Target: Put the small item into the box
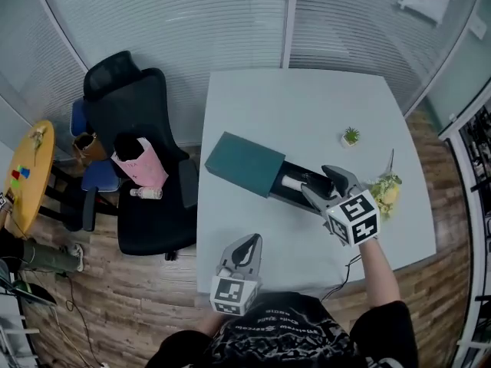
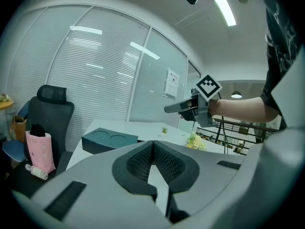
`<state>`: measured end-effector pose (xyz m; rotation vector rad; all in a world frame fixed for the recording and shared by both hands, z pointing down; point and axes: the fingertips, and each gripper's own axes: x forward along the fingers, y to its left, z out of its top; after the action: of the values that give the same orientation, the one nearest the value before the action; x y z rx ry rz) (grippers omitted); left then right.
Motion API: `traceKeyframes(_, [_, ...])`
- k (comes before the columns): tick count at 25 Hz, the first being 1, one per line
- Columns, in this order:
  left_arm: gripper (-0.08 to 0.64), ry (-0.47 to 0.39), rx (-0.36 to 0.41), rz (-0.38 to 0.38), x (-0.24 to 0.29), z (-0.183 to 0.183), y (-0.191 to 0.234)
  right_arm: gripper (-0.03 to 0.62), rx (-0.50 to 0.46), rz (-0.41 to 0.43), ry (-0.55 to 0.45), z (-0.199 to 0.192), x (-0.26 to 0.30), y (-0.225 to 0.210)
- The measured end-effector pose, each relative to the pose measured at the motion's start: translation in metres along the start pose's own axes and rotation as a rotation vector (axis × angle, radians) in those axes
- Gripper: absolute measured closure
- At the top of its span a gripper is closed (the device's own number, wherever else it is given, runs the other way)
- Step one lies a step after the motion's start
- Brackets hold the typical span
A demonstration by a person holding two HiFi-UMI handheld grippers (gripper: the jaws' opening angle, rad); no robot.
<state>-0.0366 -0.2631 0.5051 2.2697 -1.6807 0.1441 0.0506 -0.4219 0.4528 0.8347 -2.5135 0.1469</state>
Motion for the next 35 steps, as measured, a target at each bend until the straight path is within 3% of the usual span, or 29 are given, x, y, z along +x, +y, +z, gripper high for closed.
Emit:
traceKeyframes(9, [0.543,-0.026,0.014,-0.12,-0.002,0.004,-0.019,0.308,0.083,-0.07,-0.148,-0.006,-0.069,0.038])
traceKeyframes(16, [0.543,-0.046,0.022,-0.142,-0.008,0.007,-0.018,0.308,0.099,-0.133,-0.183,-0.036,-0.1,0.068])
traceKeyframes(23, [0.543,-0.053,0.023,-0.14,-0.017,0.011,-0.012,0.311,0.229,-0.19,-0.258,-0.063,-0.124,0.089])
traceKeyframes(29, [0.543,-0.061,0.033,-0.132,-0.023,0.009,-0.014,0.314,0.255,-0.265,-0.207,-0.104,-0.128,0.108])
traceKeyframes(35, [0.543,-0.06,0.047,-0.134,-0.027,0.009,-0.017,0.314,0.235,-0.275,-0.165,-0.122,-0.127,0.119])
